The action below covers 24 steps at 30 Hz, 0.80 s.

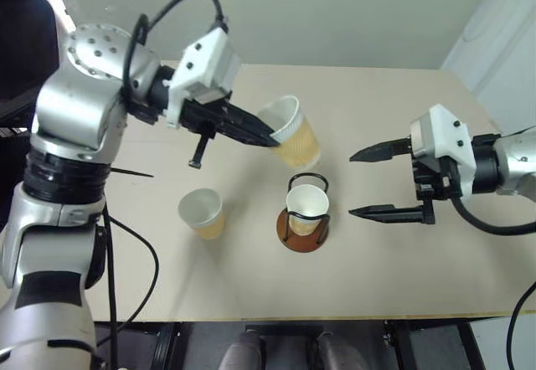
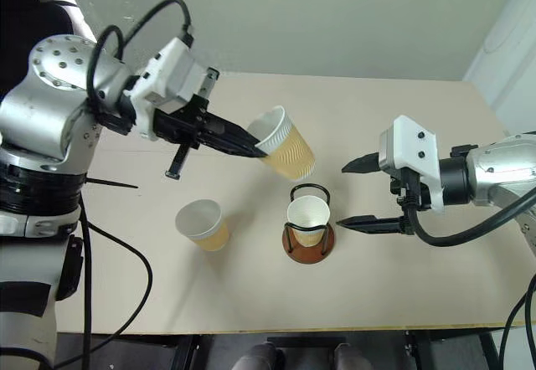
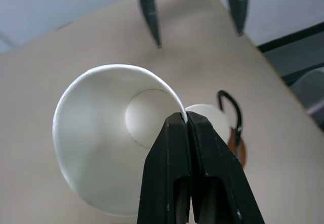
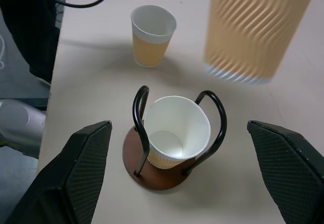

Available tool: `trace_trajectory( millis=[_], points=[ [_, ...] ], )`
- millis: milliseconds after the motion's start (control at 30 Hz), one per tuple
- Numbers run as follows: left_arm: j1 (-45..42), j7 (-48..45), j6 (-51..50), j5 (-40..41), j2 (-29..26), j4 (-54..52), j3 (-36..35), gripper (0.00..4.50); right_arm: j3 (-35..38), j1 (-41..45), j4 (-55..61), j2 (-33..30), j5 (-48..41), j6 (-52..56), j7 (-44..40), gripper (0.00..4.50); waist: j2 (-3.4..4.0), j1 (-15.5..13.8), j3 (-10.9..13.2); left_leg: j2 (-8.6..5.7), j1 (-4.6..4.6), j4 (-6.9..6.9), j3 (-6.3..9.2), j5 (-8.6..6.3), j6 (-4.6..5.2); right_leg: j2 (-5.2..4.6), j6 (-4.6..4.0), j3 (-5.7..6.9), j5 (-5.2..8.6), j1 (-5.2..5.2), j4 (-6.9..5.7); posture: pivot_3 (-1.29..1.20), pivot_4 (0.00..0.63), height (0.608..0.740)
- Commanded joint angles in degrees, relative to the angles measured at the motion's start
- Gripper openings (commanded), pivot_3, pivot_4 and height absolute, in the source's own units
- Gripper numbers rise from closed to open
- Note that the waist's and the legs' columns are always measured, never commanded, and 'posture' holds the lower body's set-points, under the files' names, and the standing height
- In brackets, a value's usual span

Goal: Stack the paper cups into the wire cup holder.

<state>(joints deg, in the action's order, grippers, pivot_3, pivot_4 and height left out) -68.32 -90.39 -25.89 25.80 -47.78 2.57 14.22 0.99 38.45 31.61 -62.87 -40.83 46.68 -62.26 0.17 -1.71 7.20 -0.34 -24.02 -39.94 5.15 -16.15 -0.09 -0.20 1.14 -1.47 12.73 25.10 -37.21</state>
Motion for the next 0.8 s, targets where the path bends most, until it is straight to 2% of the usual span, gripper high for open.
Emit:
trace_trajectory(
  millis=[33,267,433,800],
  points=[
    [-2.55,-2.11,1.58,1.69,0.25,-1.09,1.23,0.0,3.0,-1.24,1.17,-1.39,1.09,-1.46,0.41,4.47,0.0,-0.01,0.0,0.0,0.0,-0.02,0.0,-0.01,0.01,0.0,0.03,0.0,-0.02,-0.03,0.02,0.0,0.15,0.74],
    [-3.4,-2.11,3.55,2.92,1.11,-0.78,5.78,0.0,4.55,-3.02,1.95,-2.57,1.07,-1.32,1.15,4.47,0.0,-0.04,0.0,-0.01,0.01,-0.12,0.0,-0.05,0.09,-0.02,0.16,-0.01,-0.09,-0.18,0.12,0.0,0.15,0.74],
    [-3.69,-2.11,5.64,4.32,-0.42,-0.71,9.21,0.0,4.87,-3.23,2.38,-2.83,0.98,-1.04,1.82,4.47,0.0,-0.03,0.0,-0.01,0.01,-0.11,0.0,-0.05,0.09,-0.01,0.16,-0.01,-0.09,-0.18,0.13,0.0,0.15,0.74],
    [-3.62,-2.11,13.56,1.81,-0.85,3.19,15.7,0.0,5.96,-3.99,3.48,-3.27,0.09,-0.27,2.99,4.47,0.0,-0.09,0.0,-0.01,0.01,-0.12,0.0,-0.08,0.13,-0.01,0.19,-0.02,-0.11,-0.2,0.19,0.0,0.15,0.74]
  ],
)
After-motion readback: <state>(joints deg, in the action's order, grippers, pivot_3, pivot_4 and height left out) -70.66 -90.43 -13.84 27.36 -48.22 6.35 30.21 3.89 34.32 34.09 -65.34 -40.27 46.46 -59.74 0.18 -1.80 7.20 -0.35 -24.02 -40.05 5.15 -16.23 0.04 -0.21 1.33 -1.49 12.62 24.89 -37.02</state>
